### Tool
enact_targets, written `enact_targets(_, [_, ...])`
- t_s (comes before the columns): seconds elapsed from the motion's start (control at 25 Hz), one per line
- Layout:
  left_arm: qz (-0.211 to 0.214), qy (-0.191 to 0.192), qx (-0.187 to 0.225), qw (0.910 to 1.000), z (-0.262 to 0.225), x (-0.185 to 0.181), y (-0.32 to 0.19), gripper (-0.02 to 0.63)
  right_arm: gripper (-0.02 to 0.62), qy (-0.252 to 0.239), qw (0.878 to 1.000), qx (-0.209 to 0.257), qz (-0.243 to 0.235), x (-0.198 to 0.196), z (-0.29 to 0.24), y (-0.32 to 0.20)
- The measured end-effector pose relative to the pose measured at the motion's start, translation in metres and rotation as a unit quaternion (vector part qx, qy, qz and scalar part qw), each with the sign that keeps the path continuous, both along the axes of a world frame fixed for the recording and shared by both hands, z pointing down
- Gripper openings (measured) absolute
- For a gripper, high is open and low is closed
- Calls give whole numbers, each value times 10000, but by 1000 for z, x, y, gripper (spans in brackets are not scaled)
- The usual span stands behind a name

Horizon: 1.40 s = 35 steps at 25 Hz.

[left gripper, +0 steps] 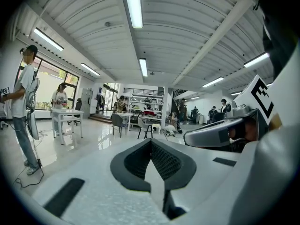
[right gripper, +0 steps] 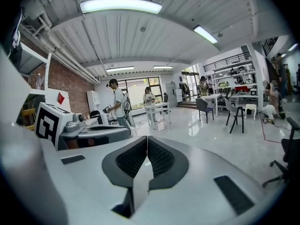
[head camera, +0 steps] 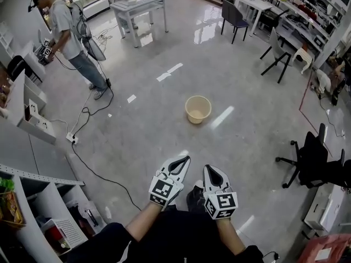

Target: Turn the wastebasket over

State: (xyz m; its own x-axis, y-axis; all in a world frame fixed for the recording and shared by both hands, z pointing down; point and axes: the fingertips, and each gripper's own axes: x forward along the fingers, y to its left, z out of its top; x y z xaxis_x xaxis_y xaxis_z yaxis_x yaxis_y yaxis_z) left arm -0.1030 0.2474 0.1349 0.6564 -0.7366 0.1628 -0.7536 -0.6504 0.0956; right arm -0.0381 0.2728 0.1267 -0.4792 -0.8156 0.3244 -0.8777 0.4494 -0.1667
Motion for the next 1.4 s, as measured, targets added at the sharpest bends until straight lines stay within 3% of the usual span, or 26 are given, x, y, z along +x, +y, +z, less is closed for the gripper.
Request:
enact_targets(0.64, [-473, -84, -47, 9988, -4, 45, -89, 8, 11, -155, 9990, -89, -398, 51, 0, -90])
enact_targets(1.08, [-448, -222, -5, 9988, -4, 99, -118, 8, 11, -297, 9988, -98, -390, 106, 4, -120])
enact_targets(1.4, [-344, -391, -75, 9986, -2, 106, -130, 8, 12, -483, 9984, -195, -234, 118, 12, -132])
